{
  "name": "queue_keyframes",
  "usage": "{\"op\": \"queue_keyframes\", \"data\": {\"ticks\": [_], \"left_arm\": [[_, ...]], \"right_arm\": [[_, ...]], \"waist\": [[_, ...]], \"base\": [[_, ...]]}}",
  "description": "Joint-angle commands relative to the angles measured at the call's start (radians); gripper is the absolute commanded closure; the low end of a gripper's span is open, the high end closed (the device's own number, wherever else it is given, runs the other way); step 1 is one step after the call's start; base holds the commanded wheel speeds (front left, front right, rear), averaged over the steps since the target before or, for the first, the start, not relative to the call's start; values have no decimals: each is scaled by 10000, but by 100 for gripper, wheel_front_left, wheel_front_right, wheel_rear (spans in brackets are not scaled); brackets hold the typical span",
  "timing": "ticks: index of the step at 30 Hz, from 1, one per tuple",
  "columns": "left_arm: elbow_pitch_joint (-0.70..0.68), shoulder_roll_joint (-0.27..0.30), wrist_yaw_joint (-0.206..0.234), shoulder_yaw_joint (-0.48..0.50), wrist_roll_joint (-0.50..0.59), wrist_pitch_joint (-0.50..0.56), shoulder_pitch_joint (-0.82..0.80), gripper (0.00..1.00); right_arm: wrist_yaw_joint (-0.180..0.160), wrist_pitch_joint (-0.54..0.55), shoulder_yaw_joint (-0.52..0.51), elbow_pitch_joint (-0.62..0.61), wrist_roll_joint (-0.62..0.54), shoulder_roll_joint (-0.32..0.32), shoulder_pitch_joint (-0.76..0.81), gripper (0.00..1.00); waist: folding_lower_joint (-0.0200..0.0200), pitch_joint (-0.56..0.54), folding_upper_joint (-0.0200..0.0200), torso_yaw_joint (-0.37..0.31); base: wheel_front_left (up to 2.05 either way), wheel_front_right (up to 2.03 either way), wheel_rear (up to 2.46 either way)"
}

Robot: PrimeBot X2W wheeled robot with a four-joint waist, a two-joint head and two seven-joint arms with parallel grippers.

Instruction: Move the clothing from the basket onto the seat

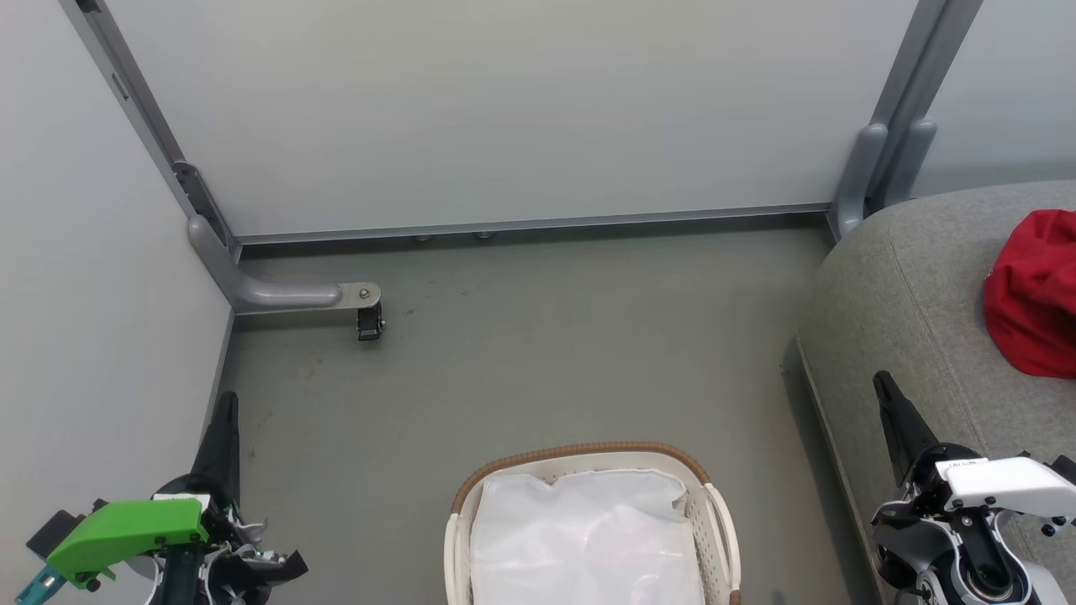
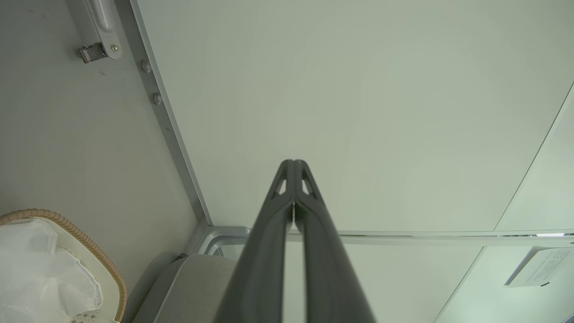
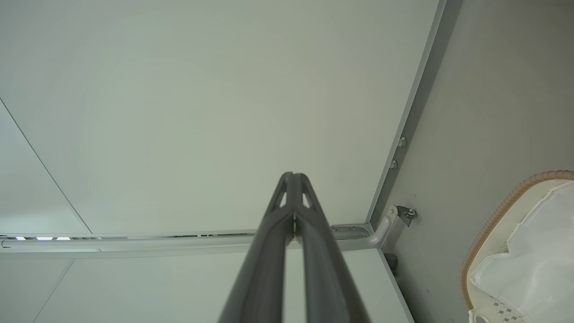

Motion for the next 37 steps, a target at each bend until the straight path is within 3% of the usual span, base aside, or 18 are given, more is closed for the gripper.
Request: {"op": "queue_keyframes", "data": {"ticks": [1, 37], "left_arm": [[-21, 70, -53, 19, -30, 31, -127, 100], [-21, 70, -46, 17, -31, 29, -127, 100]], "right_arm": [[-7, 32, -19, -41, 35, -55, 102, 100], [-7, 32, -18, -42, 36, -55, 103, 100]], "waist": [[0, 0, 0, 0], [0, 0, 0, 0]], "base": [[0, 0, 0], [0, 0, 0]]}}
